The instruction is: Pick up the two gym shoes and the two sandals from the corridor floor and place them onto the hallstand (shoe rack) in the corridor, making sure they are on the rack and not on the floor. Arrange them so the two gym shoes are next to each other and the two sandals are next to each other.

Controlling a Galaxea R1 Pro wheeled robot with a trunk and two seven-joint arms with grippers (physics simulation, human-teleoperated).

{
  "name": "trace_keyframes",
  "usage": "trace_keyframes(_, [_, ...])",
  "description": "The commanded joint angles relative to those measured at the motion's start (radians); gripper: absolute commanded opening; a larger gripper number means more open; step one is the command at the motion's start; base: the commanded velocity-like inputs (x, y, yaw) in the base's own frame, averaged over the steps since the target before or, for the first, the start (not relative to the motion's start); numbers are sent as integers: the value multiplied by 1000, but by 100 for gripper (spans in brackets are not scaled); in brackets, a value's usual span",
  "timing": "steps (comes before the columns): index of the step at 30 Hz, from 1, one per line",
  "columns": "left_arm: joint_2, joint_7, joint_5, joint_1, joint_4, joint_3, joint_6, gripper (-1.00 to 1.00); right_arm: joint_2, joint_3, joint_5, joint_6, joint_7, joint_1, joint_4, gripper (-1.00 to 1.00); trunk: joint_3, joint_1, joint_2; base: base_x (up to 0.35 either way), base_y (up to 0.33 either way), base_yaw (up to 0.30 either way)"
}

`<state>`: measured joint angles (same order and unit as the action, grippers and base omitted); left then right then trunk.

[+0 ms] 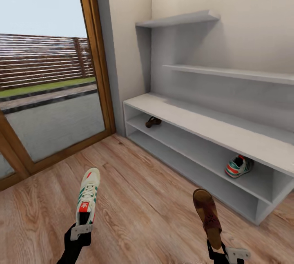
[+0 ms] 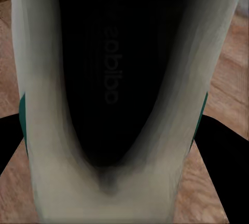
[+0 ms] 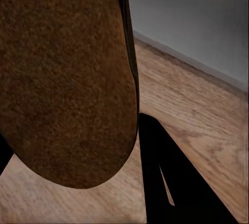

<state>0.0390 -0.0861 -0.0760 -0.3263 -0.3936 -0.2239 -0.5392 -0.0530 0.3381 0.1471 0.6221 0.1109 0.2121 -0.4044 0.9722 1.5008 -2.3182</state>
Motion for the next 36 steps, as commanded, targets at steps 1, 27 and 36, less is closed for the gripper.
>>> trace_keyframes(1, [2, -12, -2, 2, 33, -9, -16, -100, 1, 9, 5, 2, 8, 1, 1, -100, 1, 0, 0, 0, 0, -264])
trace_keyframes(27, [7, -18, 4, 4, 109, -12, -30, -100, 2, 7, 5, 2, 9, 1, 3, -100, 1, 0, 0, 7, 27, -265])
trace_keyframes(36, [6, -20, 4, 4, 110, -11, -30, -100, 2, 7, 5, 2, 9, 1, 3, -100, 1, 0, 0, 76, 282, -265])
